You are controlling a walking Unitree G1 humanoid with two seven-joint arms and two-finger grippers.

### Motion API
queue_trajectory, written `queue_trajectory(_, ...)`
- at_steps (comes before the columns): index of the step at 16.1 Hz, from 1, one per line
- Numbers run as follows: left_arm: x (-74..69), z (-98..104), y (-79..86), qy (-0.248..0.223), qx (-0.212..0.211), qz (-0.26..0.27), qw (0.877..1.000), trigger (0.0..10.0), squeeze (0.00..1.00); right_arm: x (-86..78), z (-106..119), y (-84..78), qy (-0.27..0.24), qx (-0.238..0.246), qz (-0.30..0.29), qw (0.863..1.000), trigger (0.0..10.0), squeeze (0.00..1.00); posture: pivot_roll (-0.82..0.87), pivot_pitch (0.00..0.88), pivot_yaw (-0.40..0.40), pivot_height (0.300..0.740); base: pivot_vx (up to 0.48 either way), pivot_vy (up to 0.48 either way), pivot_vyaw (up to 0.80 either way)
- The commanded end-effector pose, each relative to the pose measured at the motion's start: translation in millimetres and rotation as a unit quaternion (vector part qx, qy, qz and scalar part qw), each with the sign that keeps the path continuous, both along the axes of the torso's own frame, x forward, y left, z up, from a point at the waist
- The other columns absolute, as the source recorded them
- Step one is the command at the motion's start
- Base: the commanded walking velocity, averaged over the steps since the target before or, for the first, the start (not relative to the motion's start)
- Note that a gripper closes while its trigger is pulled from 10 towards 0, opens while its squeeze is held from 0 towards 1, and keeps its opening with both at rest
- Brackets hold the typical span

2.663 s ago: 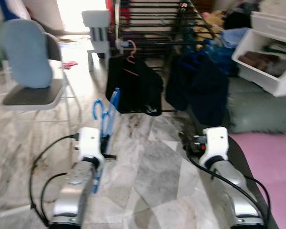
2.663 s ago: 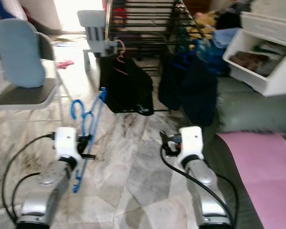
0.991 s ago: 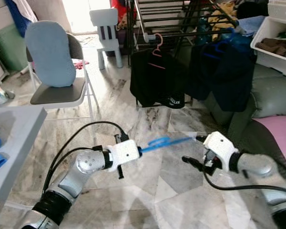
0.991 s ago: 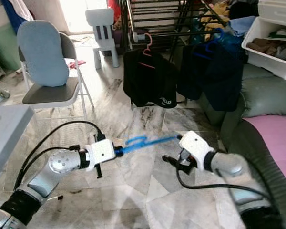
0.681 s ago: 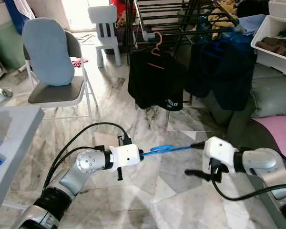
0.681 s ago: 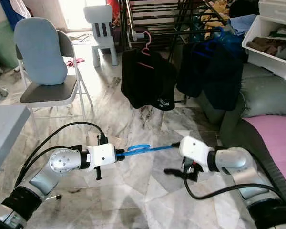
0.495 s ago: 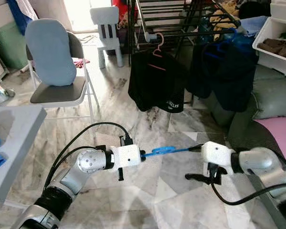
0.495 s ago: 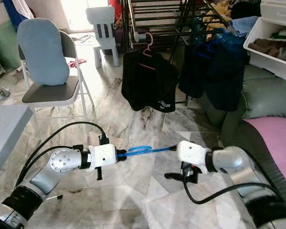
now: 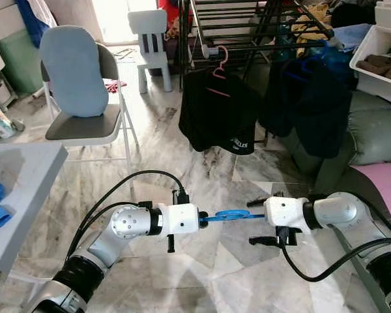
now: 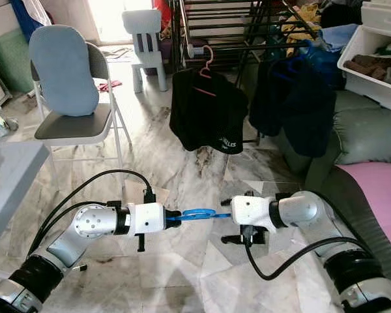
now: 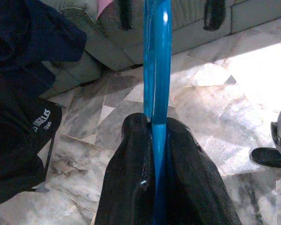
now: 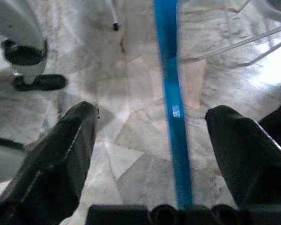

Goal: Hang hanger

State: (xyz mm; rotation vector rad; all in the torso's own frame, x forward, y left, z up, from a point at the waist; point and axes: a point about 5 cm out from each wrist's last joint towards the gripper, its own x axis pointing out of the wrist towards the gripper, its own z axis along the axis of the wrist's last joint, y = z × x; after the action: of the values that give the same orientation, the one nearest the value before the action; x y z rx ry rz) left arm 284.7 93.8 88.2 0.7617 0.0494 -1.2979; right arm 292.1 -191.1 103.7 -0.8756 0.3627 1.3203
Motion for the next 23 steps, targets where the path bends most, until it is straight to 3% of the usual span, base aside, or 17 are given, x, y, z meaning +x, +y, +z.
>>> queue_trajectory(1, 3.8, 4.7, -0.4, -0.008, 0.002, -0.004, 1.000, 10.0, 0.00, 1.9, 1.2, 3.2, 0.001, -0.009, 0.020, 1.000, 0.0, 0.00, -0.08, 0.000, 0.010, 0.740, 0.000, 0.000, 0.00)
queue_trajectory(5, 2.0, 3.8, -2.3, -0.004, 0.010, -0.019, 1.000, 10.0, 0.00, 11.1, 0.9, 10.4, -0.027, -0.009, 0.030, 0.999, 0.0, 0.00, -0.08, 0.000, 0.006, 0.740, 0.000, 0.000, 0.00)
queue_trajectory(11, 0.5, 1.6, -0.5, 0.003, 0.019, -0.026, 0.999, 10.0, 0.00, 12.6, -2.5, 2.5, -0.026, -0.037, 0.044, 0.998, 0.0, 0.00, -0.08, 0.000, 0.001, 0.740, 0.000, 0.000, 0.00)
queue_trajectory(23, 2.4, 1.1, -2.2, -0.001, 0.023, -0.028, 0.999, 10.0, 0.00, 13.6, -7.4, 3.7, -0.036, -0.032, 0.046, 0.998, 0.0, 0.00, -0.08, 0.000, 0.002, 0.740, 0.000, 0.000, 0.00)
